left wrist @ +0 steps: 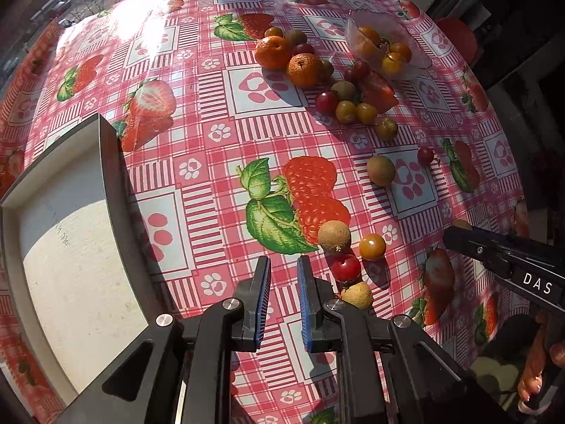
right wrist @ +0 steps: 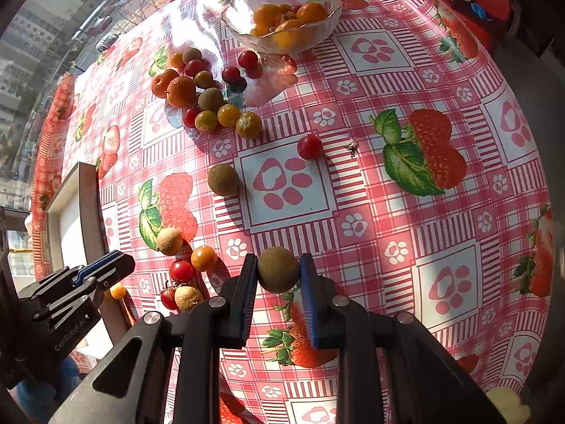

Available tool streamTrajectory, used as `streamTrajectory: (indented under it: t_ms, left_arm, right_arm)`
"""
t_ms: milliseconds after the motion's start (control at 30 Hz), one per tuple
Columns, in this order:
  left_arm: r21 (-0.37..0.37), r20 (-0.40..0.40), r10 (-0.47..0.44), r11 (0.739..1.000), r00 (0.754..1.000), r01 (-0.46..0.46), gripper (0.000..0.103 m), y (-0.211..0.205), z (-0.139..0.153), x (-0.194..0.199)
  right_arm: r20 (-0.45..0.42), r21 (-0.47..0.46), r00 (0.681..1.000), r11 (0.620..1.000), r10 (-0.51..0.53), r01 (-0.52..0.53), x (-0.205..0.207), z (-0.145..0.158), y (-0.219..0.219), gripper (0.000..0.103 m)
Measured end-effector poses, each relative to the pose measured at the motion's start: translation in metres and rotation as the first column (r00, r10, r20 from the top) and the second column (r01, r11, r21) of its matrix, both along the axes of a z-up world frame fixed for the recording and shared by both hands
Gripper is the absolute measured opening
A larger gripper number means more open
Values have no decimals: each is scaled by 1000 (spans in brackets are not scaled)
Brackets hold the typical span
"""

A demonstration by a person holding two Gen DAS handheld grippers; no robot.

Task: Organize fruits
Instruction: 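Carry both held brown fruits over the white tray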

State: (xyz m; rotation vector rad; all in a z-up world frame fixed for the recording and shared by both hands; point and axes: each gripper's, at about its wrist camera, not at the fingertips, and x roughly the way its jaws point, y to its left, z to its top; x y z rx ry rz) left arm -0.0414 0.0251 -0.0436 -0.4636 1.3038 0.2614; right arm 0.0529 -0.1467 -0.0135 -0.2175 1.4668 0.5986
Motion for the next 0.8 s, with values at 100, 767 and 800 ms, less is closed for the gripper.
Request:
streamTrajectory:
  t_ms: [100, 767, 800]
  left_arm:
    - [-21, 4, 3, 1000, 1000, -2, 42, 2, -1, 6]
    - [36, -62, -78, 996, 995, 80, 28, -24, -29, 31]
    - [20, -57, -72, 997, 996, 73, 28, -23, -28, 29]
  right_arm:
    - [-8, -3, 1000, 1000, 0, 0, -6, -1, -2, 26]
    - [-50, 12, 998, 999, -46, 47, -6, 1, -24, 26]
    - [-50, 13, 998, 999, -45, 46, -7, 2, -24, 26]
